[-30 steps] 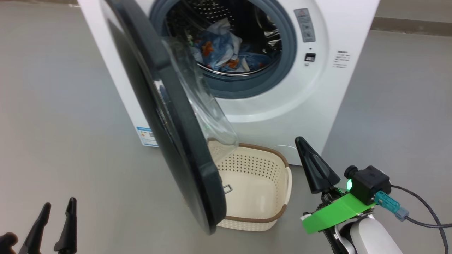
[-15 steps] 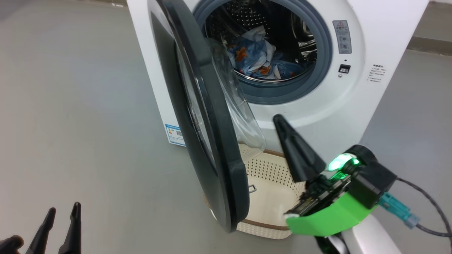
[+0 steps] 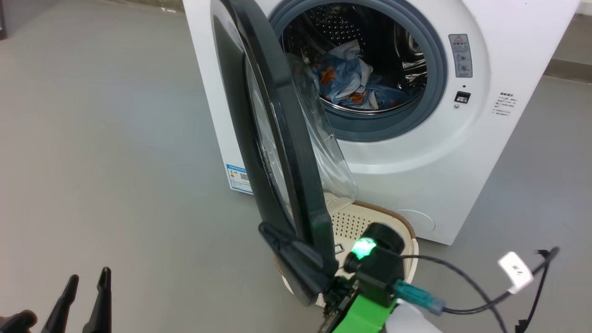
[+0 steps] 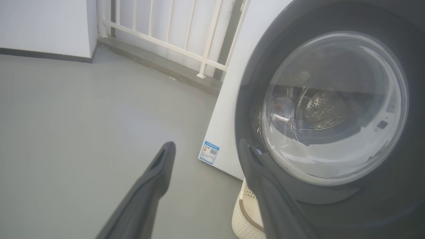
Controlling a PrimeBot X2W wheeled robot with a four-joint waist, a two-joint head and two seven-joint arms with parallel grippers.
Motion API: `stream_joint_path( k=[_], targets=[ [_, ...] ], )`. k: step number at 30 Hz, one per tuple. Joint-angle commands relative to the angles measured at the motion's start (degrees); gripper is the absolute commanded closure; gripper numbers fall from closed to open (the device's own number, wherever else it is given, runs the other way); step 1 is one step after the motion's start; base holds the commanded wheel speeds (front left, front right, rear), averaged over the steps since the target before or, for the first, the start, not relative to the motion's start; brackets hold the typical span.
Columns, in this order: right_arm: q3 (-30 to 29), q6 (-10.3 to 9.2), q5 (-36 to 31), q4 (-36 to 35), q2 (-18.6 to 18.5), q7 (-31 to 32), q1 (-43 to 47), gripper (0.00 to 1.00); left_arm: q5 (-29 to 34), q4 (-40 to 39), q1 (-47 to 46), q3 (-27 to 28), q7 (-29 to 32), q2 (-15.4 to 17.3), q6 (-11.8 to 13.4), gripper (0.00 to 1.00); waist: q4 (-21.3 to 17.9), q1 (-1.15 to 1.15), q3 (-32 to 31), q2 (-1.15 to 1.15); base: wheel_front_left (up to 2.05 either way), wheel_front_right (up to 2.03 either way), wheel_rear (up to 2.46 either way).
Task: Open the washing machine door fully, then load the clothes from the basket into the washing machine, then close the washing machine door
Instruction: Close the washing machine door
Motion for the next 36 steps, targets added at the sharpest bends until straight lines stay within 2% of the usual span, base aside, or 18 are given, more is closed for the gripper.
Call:
stream_joint_path(
  k=[1,10,17,27,36],
  targets=[
    [1.86,0.09,-0.41,0.24,0.86,-0.27,-2.2,1.0,0.41,-0.97,-3.07,2.12,-0.38,1.21,-0.14,0.0,0.4,0.0,-0.06,0.0,0.0,0.0,0.0],
    [5.79,0.09,1.95,12.37,0.86,-0.27,-3.11,1.0,0.17,-0.96,-2.65,1.97,-0.38,1.27,-0.14,0.0,1.87,0.0,0.06,0.0,0.0,0.0,0.0],
    [5.63,0.09,3.09,18.62,0.86,-0.27,-3.5,1.0,0.04,-0.93,-2.68,2.01,-0.38,1.65,-0.14,0.0,2.14,0.0,-0.1,0.0,0.0,0.0,0.0],
    [-0.5,0.09,1.44,22.64,0.86,-0.27,-3.07,1.0,-0.19,-1.03,-2.66,1.92,-0.38,2.12,-0.14,0.0,1.27,0.0,0.48,0.0,0.0,0.0,0.0],
    [-7.34,0.09,-0.37,23.27,0.86,-0.27,-1.88,1.0,-0.73,-1.27,-3.11,1.61,-0.38,2.94,-0.14,0.0,0.31,0.0,1.26,0.0,0.0,0.0,0.0]
  ],
)
